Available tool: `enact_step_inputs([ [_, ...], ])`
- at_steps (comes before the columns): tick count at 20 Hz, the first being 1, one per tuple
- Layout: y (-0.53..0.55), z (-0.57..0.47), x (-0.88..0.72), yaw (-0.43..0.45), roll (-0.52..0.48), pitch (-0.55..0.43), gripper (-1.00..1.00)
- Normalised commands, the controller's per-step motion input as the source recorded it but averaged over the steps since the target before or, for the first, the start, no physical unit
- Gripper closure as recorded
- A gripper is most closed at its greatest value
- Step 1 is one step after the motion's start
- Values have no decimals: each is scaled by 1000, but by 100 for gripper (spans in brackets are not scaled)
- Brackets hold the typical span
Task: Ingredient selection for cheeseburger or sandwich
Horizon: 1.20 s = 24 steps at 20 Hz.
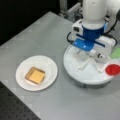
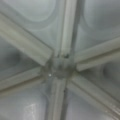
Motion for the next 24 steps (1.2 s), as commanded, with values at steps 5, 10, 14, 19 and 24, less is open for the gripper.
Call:
enact_step_inputs([
  [5, 32, -132, -27, 167, -109, -109, -100],
  [10, 60, -140, -31, 163, -108, -119, -100],
  [14, 79, -123, -41, 160, -110, -124, -100],
  [19, 78, -137, -75, 177, -124, -151, -100],
  [24, 42, -160, -114, 187, -132, -143, -100],
])
